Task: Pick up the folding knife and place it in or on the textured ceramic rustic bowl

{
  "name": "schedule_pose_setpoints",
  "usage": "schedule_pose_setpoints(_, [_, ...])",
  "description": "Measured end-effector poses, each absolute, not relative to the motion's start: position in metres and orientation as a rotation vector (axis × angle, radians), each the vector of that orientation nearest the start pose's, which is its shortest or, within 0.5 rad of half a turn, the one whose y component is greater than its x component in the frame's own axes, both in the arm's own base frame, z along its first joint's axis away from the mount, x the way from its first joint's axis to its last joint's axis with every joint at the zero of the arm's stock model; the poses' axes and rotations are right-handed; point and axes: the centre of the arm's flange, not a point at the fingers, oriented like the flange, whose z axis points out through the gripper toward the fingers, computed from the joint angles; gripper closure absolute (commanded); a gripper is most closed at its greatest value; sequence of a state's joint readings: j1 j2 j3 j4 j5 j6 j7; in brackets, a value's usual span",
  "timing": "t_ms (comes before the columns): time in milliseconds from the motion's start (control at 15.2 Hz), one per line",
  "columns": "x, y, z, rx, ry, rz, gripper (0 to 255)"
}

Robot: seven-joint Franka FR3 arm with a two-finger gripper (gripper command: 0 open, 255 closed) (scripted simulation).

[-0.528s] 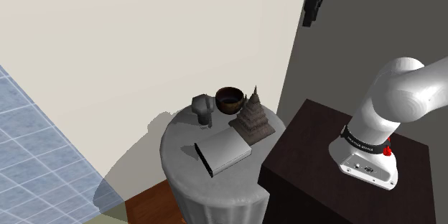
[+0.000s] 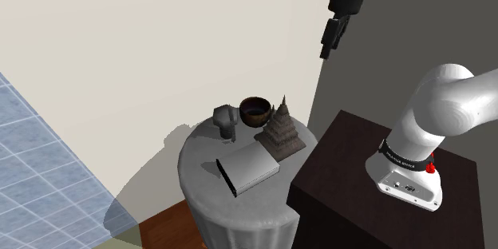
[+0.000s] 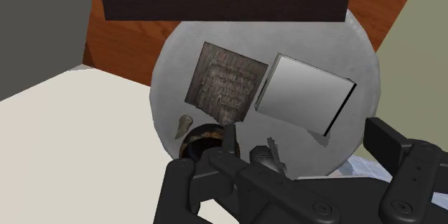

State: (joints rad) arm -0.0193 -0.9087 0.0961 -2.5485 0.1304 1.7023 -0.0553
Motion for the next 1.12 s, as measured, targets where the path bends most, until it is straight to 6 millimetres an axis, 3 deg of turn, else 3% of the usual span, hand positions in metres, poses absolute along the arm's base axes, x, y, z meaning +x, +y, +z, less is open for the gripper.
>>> schedule_pose_setpoints(264, [0.289, 0.058, 0.498, -3.094, -0.074, -0.200, 0])
schedule_pose_setpoints(1122, [0.337, 0.115, 0.344, -3.097, 0.112, -0.560, 0])
